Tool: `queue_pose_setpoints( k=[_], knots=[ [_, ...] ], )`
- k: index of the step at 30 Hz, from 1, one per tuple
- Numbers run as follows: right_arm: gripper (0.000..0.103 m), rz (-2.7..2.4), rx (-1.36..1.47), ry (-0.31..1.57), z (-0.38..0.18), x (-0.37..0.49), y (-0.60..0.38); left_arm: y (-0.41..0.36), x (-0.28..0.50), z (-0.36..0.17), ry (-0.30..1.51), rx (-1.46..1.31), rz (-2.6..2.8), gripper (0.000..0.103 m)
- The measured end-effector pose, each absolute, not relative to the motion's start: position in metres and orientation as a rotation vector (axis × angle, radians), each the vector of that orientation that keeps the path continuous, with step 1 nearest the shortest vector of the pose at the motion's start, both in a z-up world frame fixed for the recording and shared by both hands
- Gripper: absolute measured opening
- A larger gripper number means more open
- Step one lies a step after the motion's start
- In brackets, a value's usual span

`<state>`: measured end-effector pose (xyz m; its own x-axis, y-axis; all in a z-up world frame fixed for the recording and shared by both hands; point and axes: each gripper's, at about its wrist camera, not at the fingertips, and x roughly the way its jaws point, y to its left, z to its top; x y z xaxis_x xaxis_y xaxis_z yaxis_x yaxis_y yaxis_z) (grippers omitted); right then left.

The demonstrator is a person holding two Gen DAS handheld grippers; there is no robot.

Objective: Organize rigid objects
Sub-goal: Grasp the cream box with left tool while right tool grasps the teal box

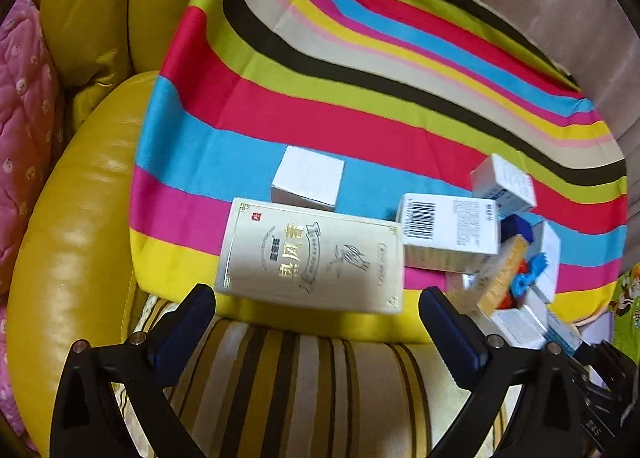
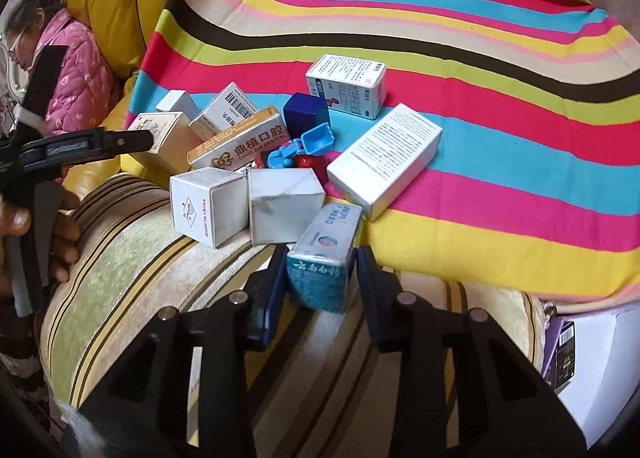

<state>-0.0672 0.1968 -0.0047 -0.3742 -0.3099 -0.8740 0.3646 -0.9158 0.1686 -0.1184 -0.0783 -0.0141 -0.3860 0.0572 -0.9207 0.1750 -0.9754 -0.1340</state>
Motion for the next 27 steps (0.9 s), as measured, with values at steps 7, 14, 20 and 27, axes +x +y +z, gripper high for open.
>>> queue_pose_setpoints(
  k=[7,14,20,27],
  knots=[
    [0.042,-2.287,1.499,0.064,-0.010,-0.069,0.197,-0.082,-0.129,-0.033,0.326,1.786,-2.499,0.103],
    [0.051,-2.309,1.508,0.007,-0.010,-0.073,0.203,-0.079,-0.124,-0.031,0.294,1.761,-2.514,0.101],
    [0.045,-2.314,1.526,0.040,-0.013,-0.081,0.197,-0.081,-0.112,-0.017,0.293,1.687,-2.546,0.101],
    [0.033,-2.315,1.491,0.023,-0.010,-0.074,0.201,-0.085,-0.085,0.006,0.345,1.556,-2.584,0.101]
  ],
)
